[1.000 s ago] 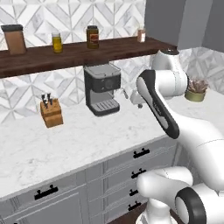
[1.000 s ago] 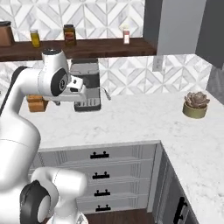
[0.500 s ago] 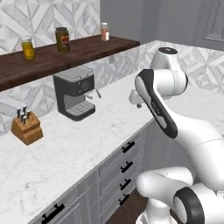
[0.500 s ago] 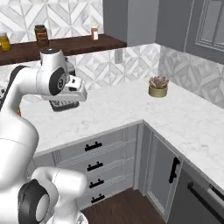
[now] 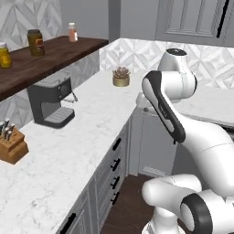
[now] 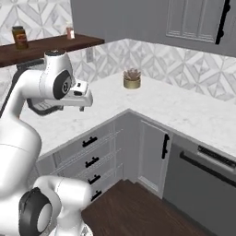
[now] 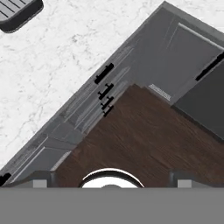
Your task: Take a straw from the drawer in front and place it inside the glass cup on the dining counter.
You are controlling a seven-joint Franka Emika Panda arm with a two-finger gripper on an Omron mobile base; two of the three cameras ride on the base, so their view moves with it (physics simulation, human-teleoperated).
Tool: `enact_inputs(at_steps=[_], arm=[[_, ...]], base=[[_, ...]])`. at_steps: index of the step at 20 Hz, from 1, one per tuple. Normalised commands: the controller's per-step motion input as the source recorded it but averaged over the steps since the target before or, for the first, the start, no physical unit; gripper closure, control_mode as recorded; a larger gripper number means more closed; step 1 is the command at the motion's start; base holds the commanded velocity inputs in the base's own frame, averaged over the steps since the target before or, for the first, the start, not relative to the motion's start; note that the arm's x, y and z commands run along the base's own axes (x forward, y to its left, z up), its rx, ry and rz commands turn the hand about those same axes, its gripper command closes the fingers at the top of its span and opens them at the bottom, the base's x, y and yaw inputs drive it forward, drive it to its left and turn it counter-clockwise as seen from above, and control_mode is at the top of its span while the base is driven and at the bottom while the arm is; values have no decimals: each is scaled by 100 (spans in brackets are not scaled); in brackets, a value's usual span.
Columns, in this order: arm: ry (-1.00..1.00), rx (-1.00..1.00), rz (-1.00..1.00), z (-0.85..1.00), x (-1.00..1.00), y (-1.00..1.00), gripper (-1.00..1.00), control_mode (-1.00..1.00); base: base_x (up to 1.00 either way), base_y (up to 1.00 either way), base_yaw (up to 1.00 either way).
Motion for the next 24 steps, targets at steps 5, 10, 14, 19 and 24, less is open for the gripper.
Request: enact_inputs(at_steps=[5, 10, 14, 19, 24], arm=[[0, 0, 0, 0, 0, 0, -100, 100], [0, 0, 0, 0, 0, 0, -100, 100], [0, 0, 0, 0, 0, 0, -100, 100], [3, 33, -19, 0, -15, 13, -100, -100], [7, 59, -5, -17, 12, -63, -100, -100]], base=[[-31, 51, -47], [-11, 63, -41], [-27, 67, -36], [-7, 12, -6], [0, 0, 0]])
